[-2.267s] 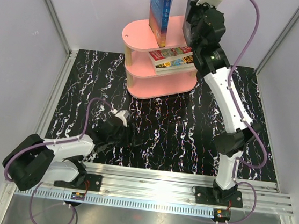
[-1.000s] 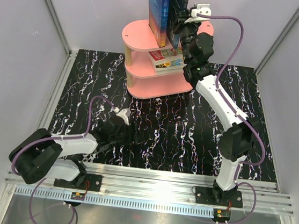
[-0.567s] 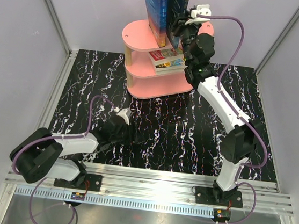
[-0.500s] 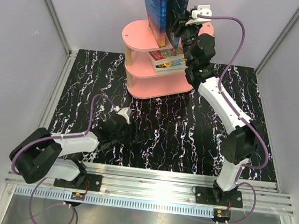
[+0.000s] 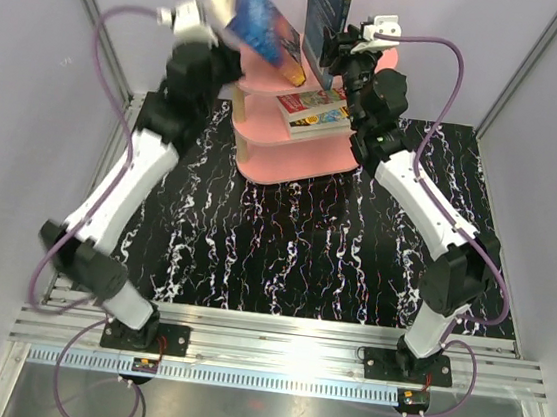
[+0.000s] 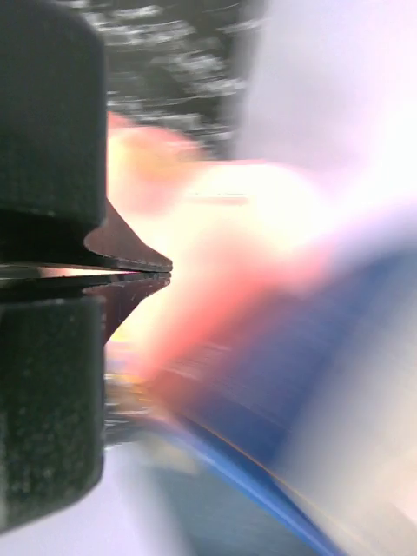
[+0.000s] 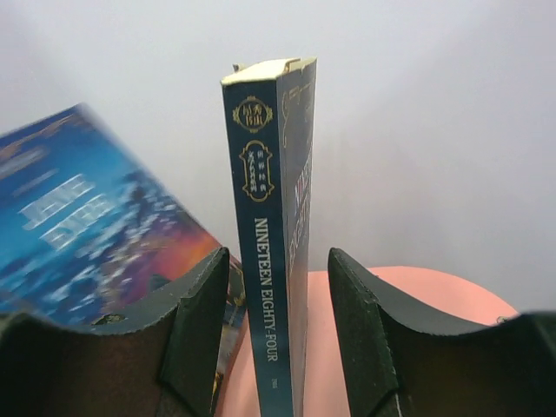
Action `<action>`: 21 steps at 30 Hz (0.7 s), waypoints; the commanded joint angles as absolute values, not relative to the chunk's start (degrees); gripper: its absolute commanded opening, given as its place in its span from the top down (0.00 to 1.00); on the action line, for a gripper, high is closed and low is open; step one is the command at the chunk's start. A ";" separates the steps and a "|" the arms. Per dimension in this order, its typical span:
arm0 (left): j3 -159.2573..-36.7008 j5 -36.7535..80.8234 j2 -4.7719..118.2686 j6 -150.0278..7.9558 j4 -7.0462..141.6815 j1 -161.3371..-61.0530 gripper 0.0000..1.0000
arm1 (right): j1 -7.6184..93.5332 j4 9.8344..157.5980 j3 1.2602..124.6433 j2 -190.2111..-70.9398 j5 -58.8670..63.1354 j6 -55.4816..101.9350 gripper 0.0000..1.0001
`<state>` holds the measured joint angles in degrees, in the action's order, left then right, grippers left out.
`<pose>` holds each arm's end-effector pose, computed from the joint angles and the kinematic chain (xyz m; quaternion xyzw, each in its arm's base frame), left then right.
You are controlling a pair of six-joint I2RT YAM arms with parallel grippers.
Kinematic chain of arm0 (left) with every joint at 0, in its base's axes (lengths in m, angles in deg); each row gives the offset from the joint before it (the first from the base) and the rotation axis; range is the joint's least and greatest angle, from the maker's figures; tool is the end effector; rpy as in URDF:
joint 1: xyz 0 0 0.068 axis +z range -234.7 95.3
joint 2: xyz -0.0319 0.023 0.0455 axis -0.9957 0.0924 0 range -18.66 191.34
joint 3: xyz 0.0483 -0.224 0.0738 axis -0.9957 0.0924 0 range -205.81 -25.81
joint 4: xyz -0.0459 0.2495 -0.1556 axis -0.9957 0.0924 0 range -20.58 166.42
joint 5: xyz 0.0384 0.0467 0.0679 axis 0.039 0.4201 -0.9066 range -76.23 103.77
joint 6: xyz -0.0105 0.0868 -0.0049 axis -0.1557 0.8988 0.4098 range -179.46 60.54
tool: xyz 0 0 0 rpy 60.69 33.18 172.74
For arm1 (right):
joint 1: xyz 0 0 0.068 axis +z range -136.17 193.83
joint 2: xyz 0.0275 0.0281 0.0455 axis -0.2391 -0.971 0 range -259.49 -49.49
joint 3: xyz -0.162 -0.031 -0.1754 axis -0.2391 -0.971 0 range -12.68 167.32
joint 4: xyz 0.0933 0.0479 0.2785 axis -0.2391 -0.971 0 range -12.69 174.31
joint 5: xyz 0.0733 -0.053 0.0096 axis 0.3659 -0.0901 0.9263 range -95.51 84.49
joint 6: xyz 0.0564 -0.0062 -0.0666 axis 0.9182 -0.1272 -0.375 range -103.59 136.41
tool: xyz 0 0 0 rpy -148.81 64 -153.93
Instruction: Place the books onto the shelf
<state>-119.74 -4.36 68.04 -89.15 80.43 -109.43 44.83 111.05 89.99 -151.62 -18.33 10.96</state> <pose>0.3985 -0.1570 0.4292 -0.1388 0.7155 -0.2064 0.6528 0.4239 0.2345 0.4704 -0.0711 0.5210 0.1309 0.8405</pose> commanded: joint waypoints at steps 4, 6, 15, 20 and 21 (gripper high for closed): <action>-187.33 1.20 116.49 -81.34 97.97 -101.22 1.00 | 45.03 111.03 86.99 -145.65 -19.48 13.95 0.45; -185.75 2.08 117.32 -82.83 93.38 -100.52 1.00 | 45.03 111.03 85.67 -144.86 -19.48 14.30 0.46; -151.89 4.11 101.24 -81.35 80.52 -100.34 1.00 | 45.12 109.63 86.98 -148.45 -15.18 16.06 0.51; -142.80 3.67 95.43 -80.20 75.93 -99.73 0.99 | 45.56 107.08 93.73 -153.10 -13.68 18.17 0.53; -142.18 3.67 94.38 -80.20 75.75 -99.38 0.98 | 45.65 105.86 94.71 -153.73 -13.42 18.08 0.53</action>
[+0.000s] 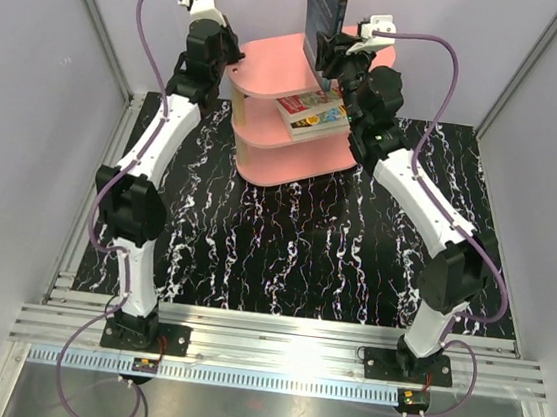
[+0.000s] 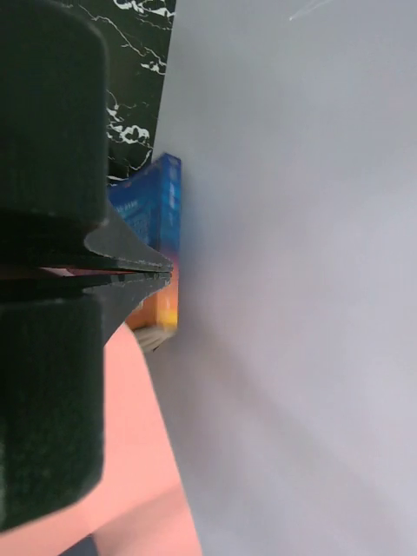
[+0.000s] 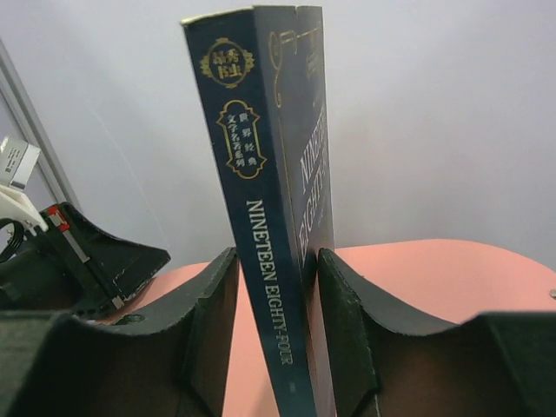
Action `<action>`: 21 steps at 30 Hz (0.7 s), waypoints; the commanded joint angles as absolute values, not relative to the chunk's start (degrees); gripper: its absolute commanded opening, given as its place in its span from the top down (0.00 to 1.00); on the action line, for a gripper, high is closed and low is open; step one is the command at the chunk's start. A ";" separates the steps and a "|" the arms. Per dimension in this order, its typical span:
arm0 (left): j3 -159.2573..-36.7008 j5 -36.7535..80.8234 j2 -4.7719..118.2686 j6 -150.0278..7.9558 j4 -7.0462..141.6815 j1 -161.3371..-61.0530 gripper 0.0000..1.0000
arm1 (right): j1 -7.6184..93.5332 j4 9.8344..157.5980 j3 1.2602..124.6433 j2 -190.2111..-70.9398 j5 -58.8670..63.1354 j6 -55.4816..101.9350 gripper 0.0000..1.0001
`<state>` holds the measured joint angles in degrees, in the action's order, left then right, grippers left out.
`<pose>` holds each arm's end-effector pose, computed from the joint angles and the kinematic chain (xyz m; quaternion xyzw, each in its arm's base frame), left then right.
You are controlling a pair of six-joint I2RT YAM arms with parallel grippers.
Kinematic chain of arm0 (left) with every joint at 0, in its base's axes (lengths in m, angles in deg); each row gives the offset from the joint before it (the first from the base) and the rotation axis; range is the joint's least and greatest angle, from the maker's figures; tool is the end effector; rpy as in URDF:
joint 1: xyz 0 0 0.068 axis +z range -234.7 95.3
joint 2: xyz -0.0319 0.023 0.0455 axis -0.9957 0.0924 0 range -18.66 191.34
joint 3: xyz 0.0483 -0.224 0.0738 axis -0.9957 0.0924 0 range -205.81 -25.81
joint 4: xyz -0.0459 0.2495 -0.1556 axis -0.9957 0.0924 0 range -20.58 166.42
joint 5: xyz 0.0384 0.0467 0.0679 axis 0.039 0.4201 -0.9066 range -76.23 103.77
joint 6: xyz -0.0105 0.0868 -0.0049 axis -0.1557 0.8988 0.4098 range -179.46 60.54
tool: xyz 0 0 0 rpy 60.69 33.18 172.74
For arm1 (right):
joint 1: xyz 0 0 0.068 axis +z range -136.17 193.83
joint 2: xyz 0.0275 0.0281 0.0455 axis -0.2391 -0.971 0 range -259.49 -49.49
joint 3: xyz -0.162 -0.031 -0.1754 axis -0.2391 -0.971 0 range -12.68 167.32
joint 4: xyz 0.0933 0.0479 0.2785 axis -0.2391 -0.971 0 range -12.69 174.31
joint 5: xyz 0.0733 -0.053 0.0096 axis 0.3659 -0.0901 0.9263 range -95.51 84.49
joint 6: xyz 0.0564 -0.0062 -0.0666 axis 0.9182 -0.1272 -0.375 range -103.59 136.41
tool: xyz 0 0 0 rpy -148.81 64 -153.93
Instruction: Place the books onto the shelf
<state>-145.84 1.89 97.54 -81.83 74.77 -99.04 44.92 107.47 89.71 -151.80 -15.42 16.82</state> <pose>0.5372 -0.1209 0.3953 -0.1219 0.7057 -0.1482 0.6820 0.4271 0.2418 0.4587 -0.0754 0.5476 0.1800 0.8136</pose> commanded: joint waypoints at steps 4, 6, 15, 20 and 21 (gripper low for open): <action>-139.73 4.37 92.88 -79.59 76.19 -98.76 0.58 | 46.35 104.53 96.65 -155.31 -13.33 17.82 0.22; -137.45 4.28 90.96 -79.06 74.88 -98.58 0.38 | 46.79 104.53 95.52 -155.23 -13.77 17.21 0.03; -134.27 4.28 87.43 -79.23 74.78 -98.05 0.26 | 47.05 106.72 89.62 -151.19 -17.72 16.68 0.00; -132.25 5.33 83.75 -79.49 74.70 -98.23 0.26 | 47.05 106.90 89.01 -149.69 -21.67 16.76 0.00; -132.16 5.34 83.30 -79.50 74.78 -98.23 0.26 | 47.05 106.81 89.09 -149.78 -22.03 16.68 0.00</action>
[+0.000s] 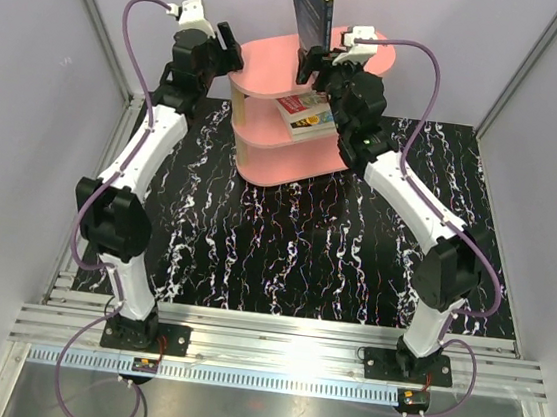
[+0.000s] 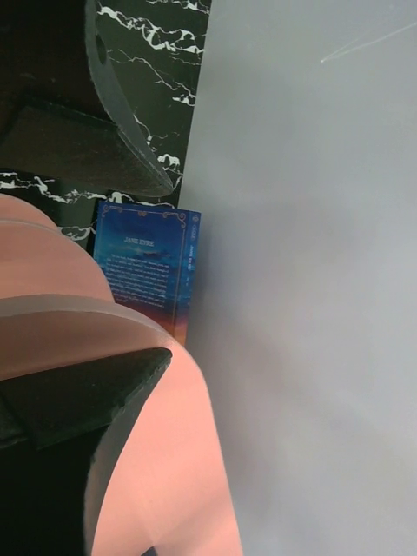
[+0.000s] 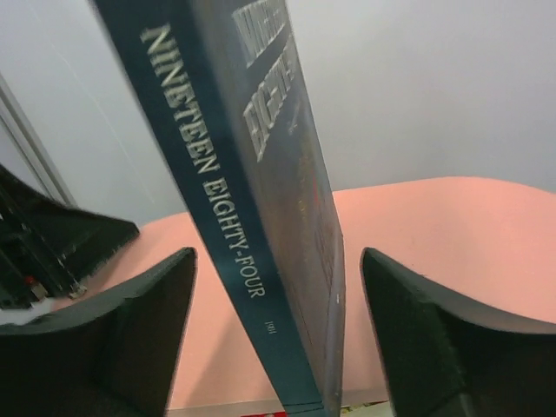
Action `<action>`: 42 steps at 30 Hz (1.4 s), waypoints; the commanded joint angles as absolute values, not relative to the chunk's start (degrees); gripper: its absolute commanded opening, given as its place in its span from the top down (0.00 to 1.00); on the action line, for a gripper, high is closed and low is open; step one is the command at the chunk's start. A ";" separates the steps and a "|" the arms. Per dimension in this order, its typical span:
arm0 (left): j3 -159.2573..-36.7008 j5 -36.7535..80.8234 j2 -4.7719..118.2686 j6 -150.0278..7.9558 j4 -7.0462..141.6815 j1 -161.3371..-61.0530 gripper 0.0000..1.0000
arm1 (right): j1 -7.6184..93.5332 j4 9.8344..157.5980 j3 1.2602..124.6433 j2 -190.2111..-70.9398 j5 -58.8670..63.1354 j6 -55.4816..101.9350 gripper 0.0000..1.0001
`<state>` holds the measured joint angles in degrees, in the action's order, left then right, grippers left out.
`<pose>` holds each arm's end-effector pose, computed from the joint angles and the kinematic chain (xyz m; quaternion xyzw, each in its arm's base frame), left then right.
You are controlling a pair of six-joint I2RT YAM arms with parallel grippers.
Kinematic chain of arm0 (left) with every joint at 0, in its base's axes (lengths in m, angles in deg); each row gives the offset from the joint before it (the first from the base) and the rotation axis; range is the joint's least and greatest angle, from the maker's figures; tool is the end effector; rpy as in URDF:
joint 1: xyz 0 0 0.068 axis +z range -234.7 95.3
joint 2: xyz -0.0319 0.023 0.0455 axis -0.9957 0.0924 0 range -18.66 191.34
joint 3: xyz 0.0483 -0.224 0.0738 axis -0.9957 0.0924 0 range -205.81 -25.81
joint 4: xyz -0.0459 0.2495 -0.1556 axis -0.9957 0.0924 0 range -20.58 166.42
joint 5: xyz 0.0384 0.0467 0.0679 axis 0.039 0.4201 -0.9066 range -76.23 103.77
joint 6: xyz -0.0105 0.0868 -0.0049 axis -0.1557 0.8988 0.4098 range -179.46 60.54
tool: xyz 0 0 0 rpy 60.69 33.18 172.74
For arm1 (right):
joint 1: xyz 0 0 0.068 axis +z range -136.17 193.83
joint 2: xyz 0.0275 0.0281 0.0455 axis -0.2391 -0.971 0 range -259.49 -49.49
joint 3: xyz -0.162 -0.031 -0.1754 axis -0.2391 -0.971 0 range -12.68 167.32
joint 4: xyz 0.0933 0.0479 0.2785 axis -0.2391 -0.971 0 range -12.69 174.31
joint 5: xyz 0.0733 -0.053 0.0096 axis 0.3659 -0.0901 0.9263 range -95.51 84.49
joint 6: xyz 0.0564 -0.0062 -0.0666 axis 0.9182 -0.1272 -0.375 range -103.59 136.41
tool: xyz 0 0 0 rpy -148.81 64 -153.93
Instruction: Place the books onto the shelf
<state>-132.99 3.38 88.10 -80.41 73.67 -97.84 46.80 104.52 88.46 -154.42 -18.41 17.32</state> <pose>0.5089 -0.1045 0.3864 -0.1112 0.7214 -0.1363 0.6698 0.4370 0.2627 0.4199 -0.0778 0.5968 0.1675 0.7809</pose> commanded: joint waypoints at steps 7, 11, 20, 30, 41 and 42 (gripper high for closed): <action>-131.63 5.78 81.80 -78.97 76.28 -98.76 0.27 | 47.05 104.00 94.53 -152.14 -25.90 16.85 1.00; -129.80 4.73 80.22 -78.35 76.89 -98.93 0.27 | 47.05 103.30 95.95 -153.12 -24.93 16.68 1.00; -113.56 -0.90 70.65 -79.06 75.05 -98.58 0.27 | 51.70 106.80 107.10 -163.30 -31.96 -11.66 1.00; -102.63 2.42 68.44 -85.63 72.67 -92.45 0.27 | 55.14 106.98 99.65 -166.13 -27.39 -31.11 1.00; -108.15 13.42 80.04 -93.64 72.23 -85.05 0.32 | 53.38 111.74 89.90 -161.92 -30.56 -33.43 0.20; -108.69 13.51 80.57 -93.73 72.32 -85.05 0.32 | 52.60 110.78 89.28 -161.47 -30.47 -31.94 0.18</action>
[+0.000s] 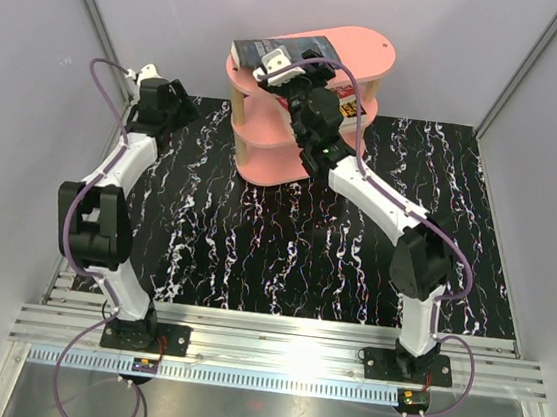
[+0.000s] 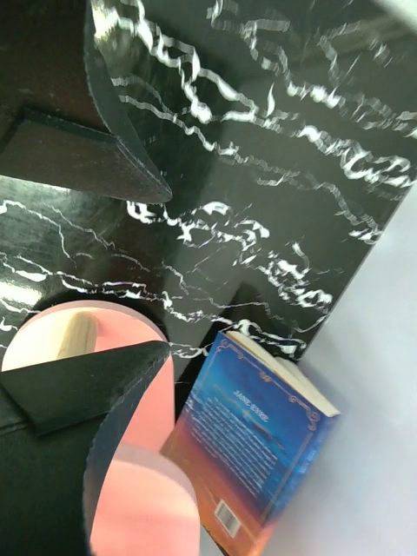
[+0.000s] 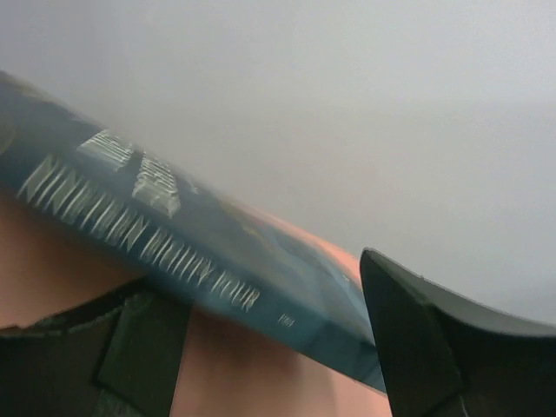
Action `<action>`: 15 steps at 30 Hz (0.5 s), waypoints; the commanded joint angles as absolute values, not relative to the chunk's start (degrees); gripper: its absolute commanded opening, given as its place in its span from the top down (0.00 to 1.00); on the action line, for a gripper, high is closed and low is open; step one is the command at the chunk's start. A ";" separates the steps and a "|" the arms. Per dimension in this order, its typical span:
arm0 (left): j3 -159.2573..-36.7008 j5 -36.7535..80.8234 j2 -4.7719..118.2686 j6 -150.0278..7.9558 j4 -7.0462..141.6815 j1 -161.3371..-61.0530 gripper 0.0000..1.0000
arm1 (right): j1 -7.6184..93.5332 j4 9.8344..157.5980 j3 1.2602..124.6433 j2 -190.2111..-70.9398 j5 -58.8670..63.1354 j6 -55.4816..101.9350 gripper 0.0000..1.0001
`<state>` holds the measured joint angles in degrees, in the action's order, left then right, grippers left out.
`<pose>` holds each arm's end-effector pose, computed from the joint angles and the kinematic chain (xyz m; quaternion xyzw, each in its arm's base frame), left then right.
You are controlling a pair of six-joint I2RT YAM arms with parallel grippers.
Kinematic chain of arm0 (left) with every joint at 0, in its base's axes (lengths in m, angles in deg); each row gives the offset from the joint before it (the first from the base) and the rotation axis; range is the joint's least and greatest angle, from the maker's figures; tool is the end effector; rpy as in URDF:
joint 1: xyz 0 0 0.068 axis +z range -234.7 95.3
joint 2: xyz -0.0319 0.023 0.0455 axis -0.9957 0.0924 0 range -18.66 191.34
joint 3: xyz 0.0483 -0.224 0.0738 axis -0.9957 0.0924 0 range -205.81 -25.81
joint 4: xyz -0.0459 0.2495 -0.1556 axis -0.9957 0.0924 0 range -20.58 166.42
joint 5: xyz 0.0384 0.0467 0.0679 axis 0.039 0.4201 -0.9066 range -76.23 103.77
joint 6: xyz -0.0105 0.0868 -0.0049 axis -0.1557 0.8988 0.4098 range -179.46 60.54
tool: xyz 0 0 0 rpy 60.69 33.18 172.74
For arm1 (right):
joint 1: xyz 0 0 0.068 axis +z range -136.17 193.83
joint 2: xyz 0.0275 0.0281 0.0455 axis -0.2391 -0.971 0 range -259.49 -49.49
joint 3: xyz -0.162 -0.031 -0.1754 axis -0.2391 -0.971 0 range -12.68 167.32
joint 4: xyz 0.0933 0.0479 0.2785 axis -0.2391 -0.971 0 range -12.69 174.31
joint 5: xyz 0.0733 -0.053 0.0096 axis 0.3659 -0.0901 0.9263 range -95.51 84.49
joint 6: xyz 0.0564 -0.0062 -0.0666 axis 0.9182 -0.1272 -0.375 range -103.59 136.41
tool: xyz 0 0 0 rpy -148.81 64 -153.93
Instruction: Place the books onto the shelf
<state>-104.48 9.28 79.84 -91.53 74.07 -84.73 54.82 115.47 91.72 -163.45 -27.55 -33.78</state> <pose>0.4787 0.0057 0.2393 -0.2523 0.8017 -0.1179 0.5288 0.4258 0.3313 0.3902 -0.2834 0.4990 -0.1723 0.8006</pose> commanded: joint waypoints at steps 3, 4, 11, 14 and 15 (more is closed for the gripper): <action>-109.39 15.27 81.71 -94.00 71.80 -84.96 0.33 | 51.45 106.66 88.66 -159.71 -29.77 -28.25 0.16; -109.48 15.53 81.80 -94.08 71.71 -84.96 0.33 | 51.01 106.20 88.39 -159.19 -29.68 -27.71 0.16; -111.41 15.97 84.60 -93.64 71.88 -84.96 0.32 | 50.22 101.92 83.12 -152.52 -29.69 -21.92 0.11; -116.50 17.02 89.43 -94.34 72.15 -84.87 0.31 | 49.43 89.45 84.69 -150.75 -24.25 -13.84 0.04; -118.17 17.55 91.10 -94.70 72.23 -84.87 0.32 | 49.34 84.71 84.87 -150.48 -21.01 -11.13 0.02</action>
